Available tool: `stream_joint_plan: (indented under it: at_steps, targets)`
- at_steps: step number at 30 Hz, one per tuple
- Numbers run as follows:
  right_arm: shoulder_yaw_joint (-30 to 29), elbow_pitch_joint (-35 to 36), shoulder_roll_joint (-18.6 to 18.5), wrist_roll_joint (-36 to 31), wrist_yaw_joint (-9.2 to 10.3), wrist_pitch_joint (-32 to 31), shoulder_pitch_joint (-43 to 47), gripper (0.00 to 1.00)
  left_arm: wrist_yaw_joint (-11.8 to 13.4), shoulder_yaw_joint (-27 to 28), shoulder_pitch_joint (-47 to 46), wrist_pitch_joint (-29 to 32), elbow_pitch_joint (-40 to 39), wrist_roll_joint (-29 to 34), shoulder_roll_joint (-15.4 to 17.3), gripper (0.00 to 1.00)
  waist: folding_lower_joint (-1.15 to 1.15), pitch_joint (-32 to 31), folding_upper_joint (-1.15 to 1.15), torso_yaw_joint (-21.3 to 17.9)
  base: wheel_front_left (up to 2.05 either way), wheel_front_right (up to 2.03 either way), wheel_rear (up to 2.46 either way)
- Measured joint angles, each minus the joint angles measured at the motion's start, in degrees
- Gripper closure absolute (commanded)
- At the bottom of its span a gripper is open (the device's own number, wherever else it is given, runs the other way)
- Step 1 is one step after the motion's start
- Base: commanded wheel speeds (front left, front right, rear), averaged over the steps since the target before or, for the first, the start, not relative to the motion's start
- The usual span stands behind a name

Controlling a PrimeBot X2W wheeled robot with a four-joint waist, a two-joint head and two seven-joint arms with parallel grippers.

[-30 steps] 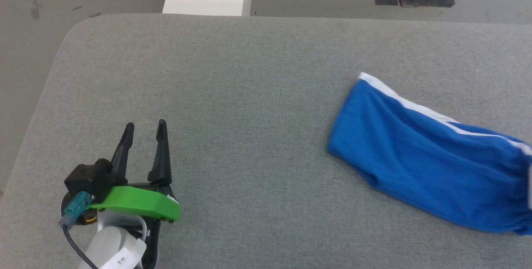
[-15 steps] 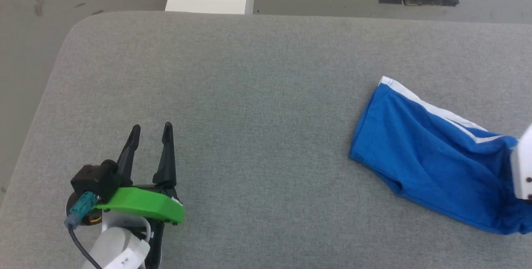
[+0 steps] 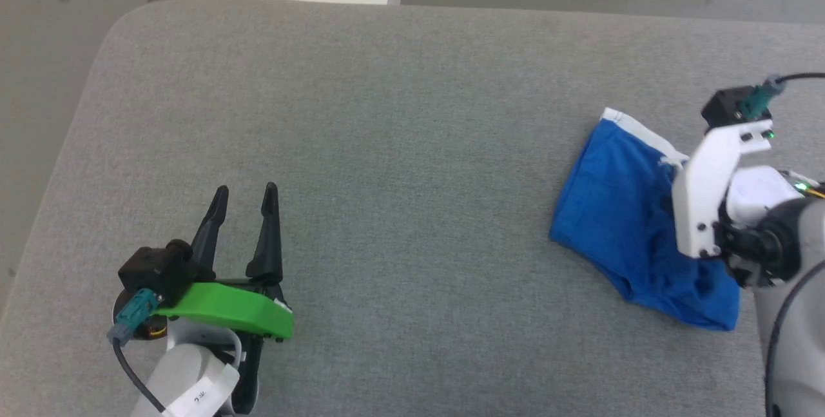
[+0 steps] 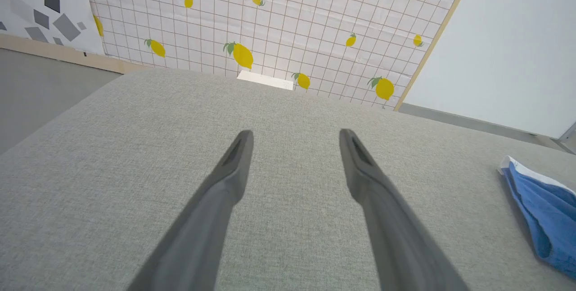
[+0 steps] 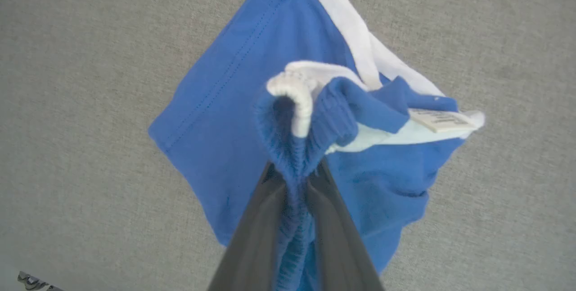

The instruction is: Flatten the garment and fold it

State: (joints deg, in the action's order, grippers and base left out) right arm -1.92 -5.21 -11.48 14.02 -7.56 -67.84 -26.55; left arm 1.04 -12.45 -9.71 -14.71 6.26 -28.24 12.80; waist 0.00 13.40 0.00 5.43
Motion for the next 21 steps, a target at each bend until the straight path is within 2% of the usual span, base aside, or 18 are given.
stream_joint_plan:
  at_steps: [5, 6, 14, 15, 16, 21]
  targets:
    - [0.4, -5.0, 2.1, -2.5, 0.0, 4.6, -3.9, 1.0, -0.5, 0.0, -0.6, 0.0, 0.7, 0.0, -0.5, 0.0, 0.0, 1.4, 0.0, 1.2, 0.0, 0.0, 0.0]
    - [0.3, -8.0, 2.7, -4.2, 0.0, 6.5, -5.5, 1.0, -0.7, 0.1, -1.0, 0.0, 0.9, 0.0, -0.9, 0.0, 0.0, 2.2, 0.0, 1.9, 0.0, 0.0, 0.0]
    - [0.8, -14.6, 3.4, -6.8, 0.0, 9.0, -7.9, 1.0, -1.5, 0.5, -1.9, 0.0, 1.5, 0.0, -2.0, 0.0, 0.0, 4.0, 0.0, 3.2, 0.0, 0.0, 0.0]
    - [0.9, -15.0, 3.4, -6.8, 0.0, 9.3, -8.1, 0.61, -1.5, 0.5, -2.0, 0.0, 1.6, 0.0, -2.0, 0.0, 0.0, 4.2, 0.0, 3.3, 0.0, 0.0, 0.0]
    - [1.2, -15.5, 3.4, -6.8, 0.0, 9.5, -8.4, 0.0, -1.5, 0.6, -2.1, 0.0, 1.7, 0.0, -2.1, 0.0, 0.0, 4.2, 0.0, 3.3, 0.0, 0.0, 0.0]
    - [3.0, -17.2, 3.4, -5.9, 0.0, 11.0, -9.0, 0.0, -2.0, 1.4, -2.1, 0.0, 2.4, 0.2, -2.3, 0.0, 0.01, 3.3, 0.0, 3.0, 0.0, 0.0, 0.0]
